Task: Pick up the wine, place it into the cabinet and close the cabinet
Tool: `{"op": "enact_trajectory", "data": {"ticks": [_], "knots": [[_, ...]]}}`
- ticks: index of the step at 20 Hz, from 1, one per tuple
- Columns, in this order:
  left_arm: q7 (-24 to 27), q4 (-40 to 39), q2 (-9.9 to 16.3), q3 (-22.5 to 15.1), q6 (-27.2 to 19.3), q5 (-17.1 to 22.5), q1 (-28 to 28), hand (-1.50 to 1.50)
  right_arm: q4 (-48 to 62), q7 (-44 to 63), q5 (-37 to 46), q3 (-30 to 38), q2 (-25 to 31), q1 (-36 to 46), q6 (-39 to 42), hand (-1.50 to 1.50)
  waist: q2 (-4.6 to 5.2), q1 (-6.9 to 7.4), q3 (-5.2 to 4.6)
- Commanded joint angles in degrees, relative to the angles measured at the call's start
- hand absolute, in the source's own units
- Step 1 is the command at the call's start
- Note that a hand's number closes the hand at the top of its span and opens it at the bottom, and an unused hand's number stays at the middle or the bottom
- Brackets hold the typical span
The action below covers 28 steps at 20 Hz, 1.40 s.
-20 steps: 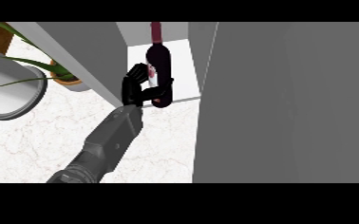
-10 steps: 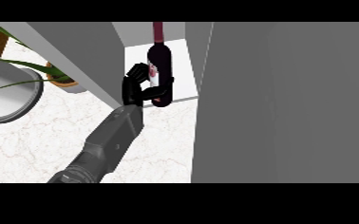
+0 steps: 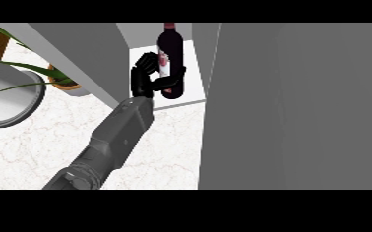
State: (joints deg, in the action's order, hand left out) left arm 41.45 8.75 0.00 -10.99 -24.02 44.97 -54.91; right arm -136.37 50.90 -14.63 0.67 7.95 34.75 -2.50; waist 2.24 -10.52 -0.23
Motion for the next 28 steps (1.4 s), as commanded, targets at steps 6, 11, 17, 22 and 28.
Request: {"op": "enact_trajectory", "data": {"ticks": [6,11,17,22,28], "knots": [[-2.5,-0.7,0.0,-0.9,-4.1,1.5,-5.6,1.5,0.8,-1.5,-0.6,1.6,0.4,-0.8,0.9,-1.5,0.25,1.03,0.08],[-4.0,-1.3,0.0,-0.8,-5.2,2.0,-8.1,1.5,0.8,-2.4,-0.8,0.8,-0.2,-1.7,1.5,-1.5,0.6,0.93,0.08],[-7.5,-3.8,0.0,0.3,-4.5,2.7,-10.0,1.5,-1.0,-1.8,-1.4,2.6,1.1,-2.7,1.8,-1.5,0.6,1.65,0.12],[-8.5,-4.8,1.3,1.3,-4.3,3.1,-12.0,1.5,0.0,-2.1,-2.2,4.2,1.7,-2.8,2.4,-1.5,0.97,2.02,0.11],[-6.9,-8.6,2.8,-5.3,-11.1,-3.9,-12.1,1.5,-0.6,-1.8,-2.9,4.1,1.5,-2.5,2.4,-1.5,1.08,1.3,0.23]]}}
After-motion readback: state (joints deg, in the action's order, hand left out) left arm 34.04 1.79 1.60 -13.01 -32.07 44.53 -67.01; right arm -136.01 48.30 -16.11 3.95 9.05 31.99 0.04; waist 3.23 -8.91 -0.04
